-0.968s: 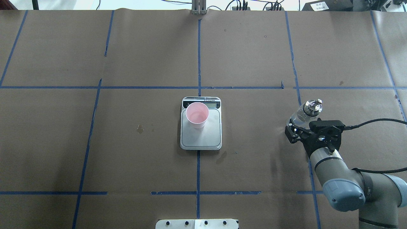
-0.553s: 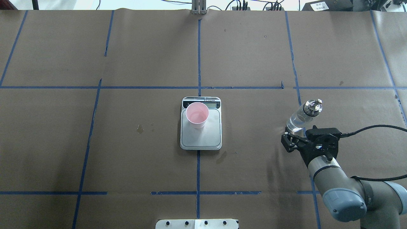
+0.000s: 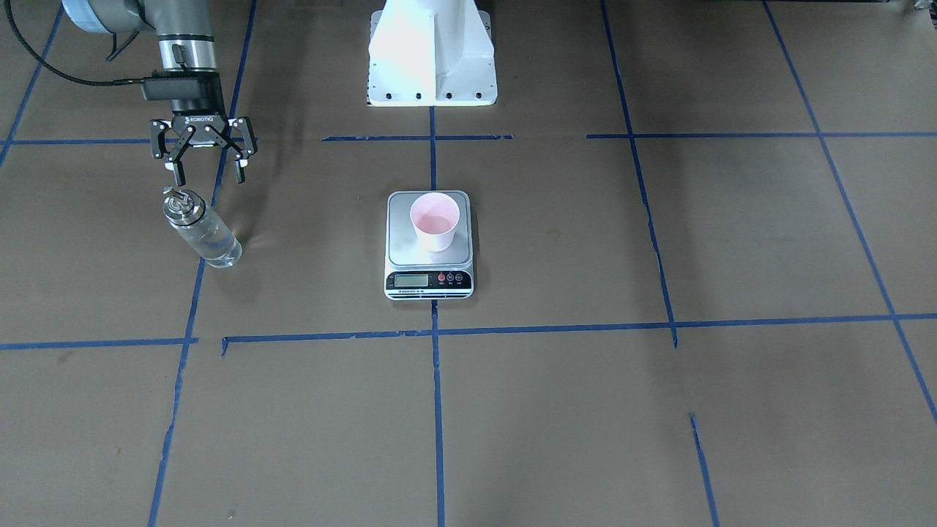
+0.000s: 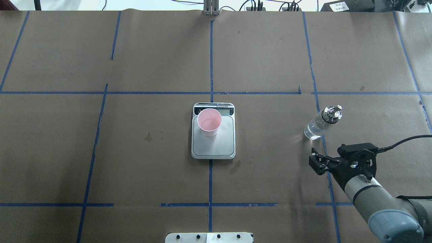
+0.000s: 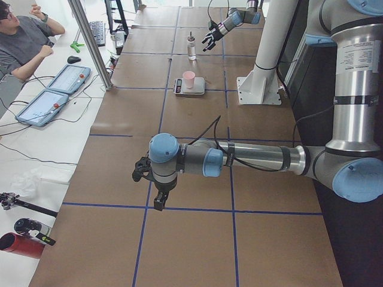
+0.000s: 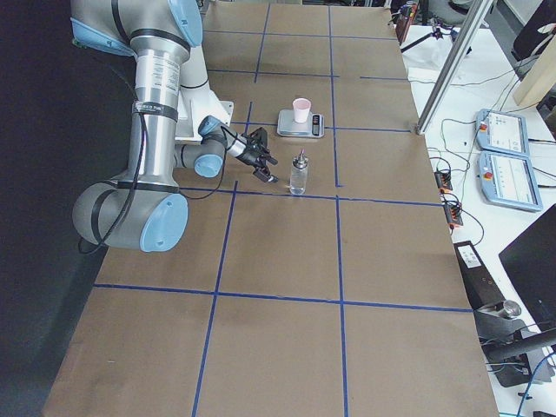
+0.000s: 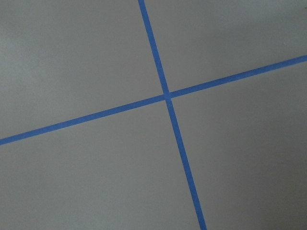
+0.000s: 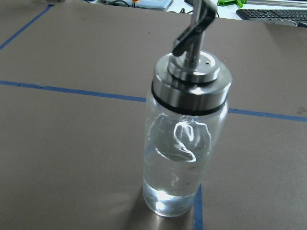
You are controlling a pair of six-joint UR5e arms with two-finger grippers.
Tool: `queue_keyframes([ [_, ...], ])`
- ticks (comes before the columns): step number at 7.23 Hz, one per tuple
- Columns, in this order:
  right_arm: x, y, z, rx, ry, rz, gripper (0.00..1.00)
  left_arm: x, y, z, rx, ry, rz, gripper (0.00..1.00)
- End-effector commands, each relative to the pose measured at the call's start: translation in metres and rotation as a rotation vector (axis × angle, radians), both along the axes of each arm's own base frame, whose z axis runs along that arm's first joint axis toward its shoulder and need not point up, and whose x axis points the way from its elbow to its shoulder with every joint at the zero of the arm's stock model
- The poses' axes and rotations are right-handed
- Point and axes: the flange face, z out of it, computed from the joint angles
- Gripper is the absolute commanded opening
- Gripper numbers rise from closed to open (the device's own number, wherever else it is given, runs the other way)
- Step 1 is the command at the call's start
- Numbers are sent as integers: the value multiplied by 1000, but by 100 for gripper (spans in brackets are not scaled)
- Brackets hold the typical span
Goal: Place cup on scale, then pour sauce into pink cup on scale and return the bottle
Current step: 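Open the right gripper and withdraw it from the bottle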
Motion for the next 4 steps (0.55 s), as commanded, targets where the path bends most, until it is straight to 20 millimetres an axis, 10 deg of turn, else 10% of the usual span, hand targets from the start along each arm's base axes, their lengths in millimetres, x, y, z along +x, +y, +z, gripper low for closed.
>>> queue_keyframes([
  [1, 19, -18, 9, -24, 83, -102, 100, 0, 0, 0, 1, 0, 1, 100],
  [4, 119, -109, 55, -89, 184, -256, 100, 0, 2, 1, 0, 0, 0, 100],
])
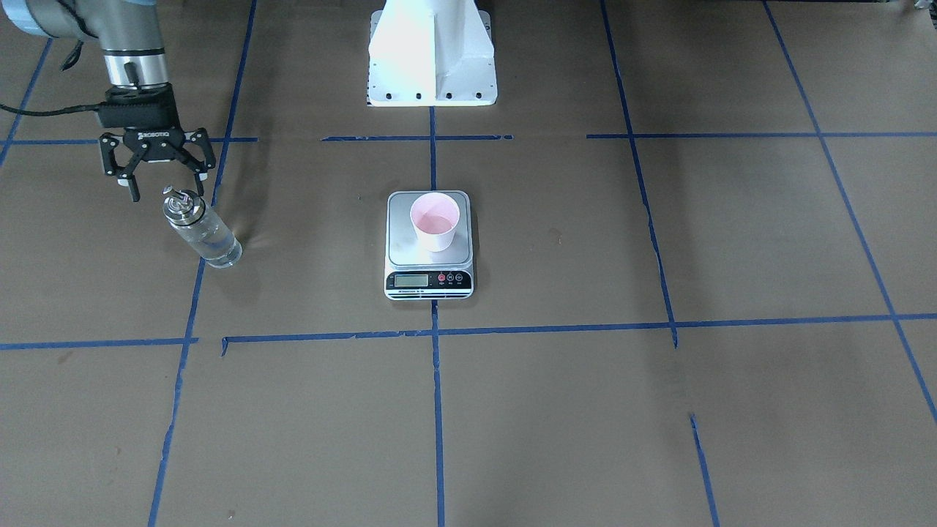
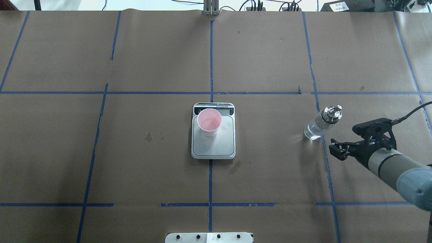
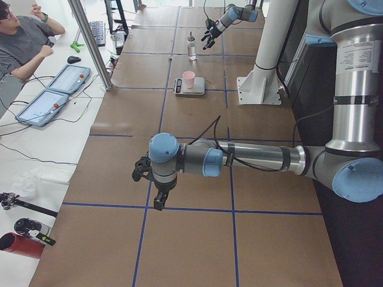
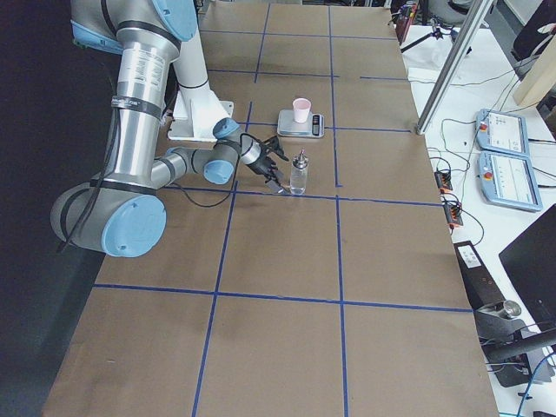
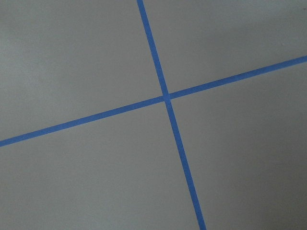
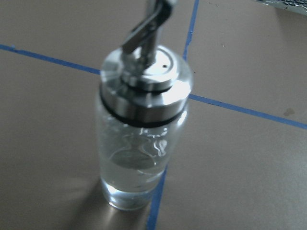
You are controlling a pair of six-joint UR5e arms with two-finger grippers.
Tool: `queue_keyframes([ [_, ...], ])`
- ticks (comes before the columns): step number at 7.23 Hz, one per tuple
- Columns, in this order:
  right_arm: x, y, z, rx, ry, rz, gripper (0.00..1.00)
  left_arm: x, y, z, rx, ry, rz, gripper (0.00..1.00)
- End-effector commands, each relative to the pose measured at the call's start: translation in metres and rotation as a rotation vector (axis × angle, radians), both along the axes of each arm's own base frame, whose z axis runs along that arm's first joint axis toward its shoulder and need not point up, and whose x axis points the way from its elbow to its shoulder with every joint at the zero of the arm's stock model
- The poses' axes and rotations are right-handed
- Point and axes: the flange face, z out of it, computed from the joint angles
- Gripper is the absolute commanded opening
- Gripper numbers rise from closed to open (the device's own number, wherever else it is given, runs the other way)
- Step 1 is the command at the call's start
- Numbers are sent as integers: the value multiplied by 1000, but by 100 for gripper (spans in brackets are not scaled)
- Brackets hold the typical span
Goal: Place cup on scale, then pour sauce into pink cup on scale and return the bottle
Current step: 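Open the right gripper and withdraw it from the bottle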
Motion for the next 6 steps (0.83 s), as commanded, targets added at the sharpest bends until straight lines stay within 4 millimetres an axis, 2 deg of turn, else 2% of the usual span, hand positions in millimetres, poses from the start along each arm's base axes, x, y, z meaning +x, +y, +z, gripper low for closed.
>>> queue_keyframes([
  [1, 95, -68, 47, -30, 55, -129, 100, 0, 2, 1, -1, 0, 0, 100],
  [2, 141, -96, 60, -72, 13, -174, 100, 0, 3, 2, -2, 0, 0, 100],
  [3, 190, -114, 96, -183, 1, -128, 100, 0, 2, 2, 0, 0, 1, 100],
  [4, 222, -137, 122, -212, 5, -128, 100, 0, 3, 2, -2, 0, 0, 100],
  [5, 272, -150, 147, -170, 105, -186, 100, 0, 3, 3, -3, -2, 1, 100],
  [6, 304, -175, 150, -217, 170, -267, 100, 0, 3, 2, -1, -2, 1, 100],
])
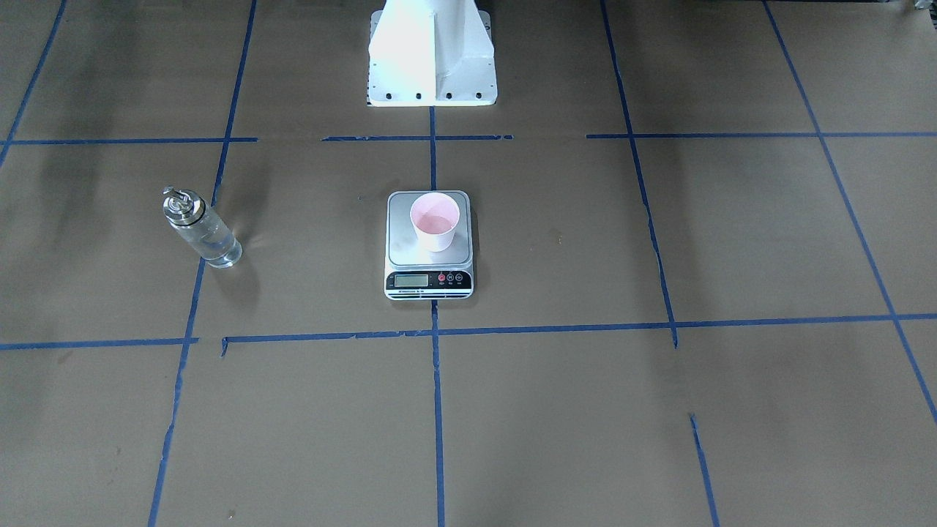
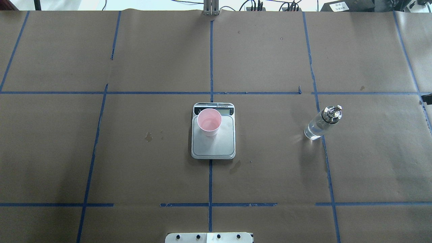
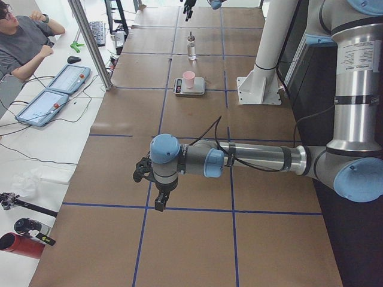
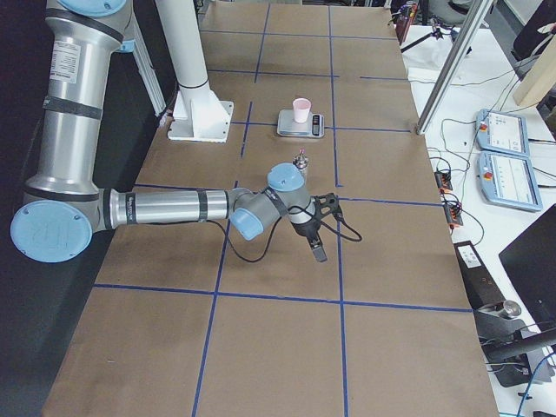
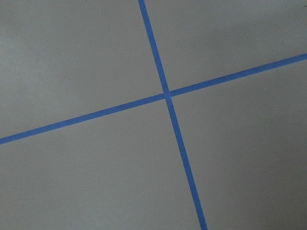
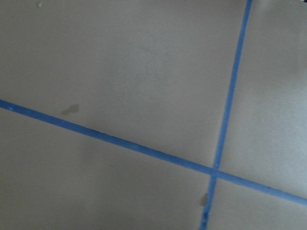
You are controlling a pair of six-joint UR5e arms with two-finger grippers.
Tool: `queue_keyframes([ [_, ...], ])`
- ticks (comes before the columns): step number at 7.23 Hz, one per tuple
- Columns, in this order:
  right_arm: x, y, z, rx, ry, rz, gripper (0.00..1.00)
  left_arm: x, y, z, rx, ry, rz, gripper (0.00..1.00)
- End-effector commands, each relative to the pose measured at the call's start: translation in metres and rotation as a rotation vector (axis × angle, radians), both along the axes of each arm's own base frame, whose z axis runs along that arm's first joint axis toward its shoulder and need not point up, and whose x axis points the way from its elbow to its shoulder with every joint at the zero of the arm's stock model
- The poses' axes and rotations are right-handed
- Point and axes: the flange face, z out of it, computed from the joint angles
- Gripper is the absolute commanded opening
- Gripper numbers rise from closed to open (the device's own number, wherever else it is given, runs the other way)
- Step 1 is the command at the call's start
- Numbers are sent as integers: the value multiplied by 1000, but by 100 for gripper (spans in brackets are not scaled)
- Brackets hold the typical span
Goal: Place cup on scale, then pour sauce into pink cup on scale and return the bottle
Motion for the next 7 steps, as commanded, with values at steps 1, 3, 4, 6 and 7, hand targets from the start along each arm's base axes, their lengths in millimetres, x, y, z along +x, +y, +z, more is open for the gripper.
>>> queue_keyframes([
  [1, 72, -41, 7, -157, 81, -80, 100, -1, 0, -1, 3, -1, 0, 100],
  [3, 104, -16, 22, -393, -153, -31, 100, -1, 1, 1, 1, -1, 1, 100],
  [4, 105, -17, 22, -423, -173, -3, 100, 0, 1, 1, 1, 1, 3, 100],
  [6, 105, -14, 24, -452, -183, 37, 100, 0, -2, -2, 4, -1, 2, 100],
  [7, 105, -13, 26, -455, -183, 37, 100, 0, -3, -4, 9, -1, 2, 100],
])
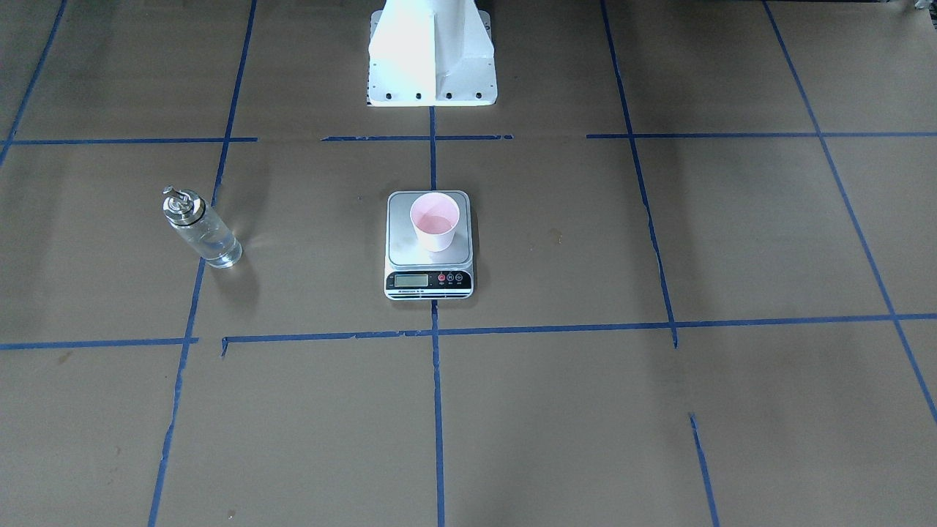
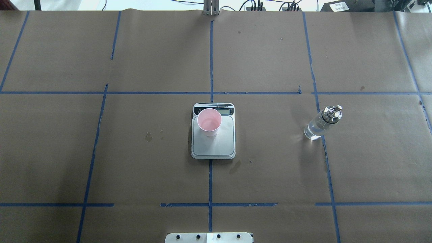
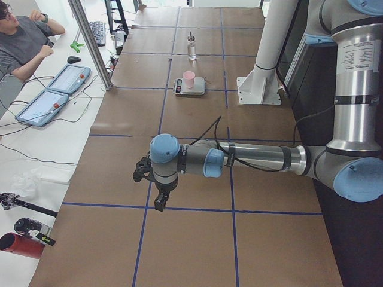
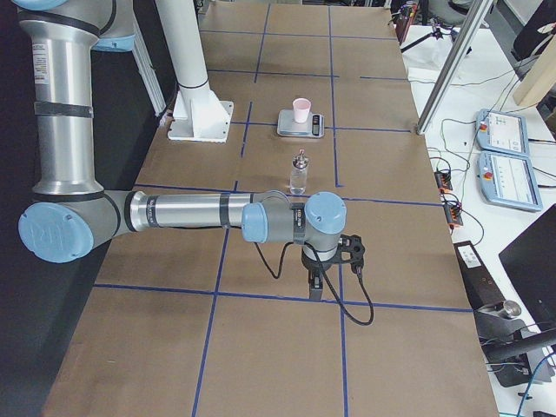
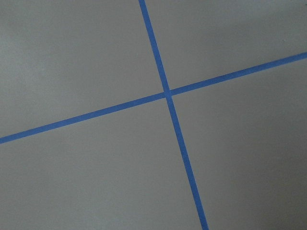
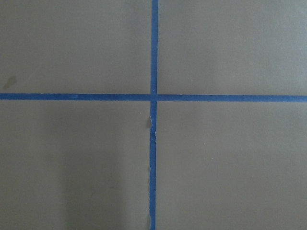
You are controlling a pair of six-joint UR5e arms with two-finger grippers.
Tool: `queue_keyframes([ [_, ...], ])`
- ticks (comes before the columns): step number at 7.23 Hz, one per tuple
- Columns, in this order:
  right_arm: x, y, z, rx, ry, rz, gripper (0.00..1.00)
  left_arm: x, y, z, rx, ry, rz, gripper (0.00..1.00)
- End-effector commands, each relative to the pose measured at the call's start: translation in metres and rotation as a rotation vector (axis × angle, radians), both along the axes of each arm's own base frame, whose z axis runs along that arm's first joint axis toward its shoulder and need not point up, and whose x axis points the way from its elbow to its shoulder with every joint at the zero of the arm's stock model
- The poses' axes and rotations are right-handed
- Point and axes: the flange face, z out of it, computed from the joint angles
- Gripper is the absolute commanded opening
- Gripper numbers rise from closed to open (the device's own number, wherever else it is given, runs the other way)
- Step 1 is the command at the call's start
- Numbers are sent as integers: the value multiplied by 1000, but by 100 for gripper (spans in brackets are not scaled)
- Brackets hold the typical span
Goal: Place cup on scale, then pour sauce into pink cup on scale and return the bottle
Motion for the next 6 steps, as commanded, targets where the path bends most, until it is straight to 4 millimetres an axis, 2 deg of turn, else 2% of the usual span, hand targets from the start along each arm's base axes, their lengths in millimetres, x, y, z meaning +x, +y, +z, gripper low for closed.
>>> queue_keyframes([
  [1, 0, 1, 2, -10, 0, 6, 100, 0, 0, 0, -3, -2, 0, 100],
  [6, 0, 2, 4, -11, 4, 5, 100, -1, 6, 12, -35, -5, -6, 100],
])
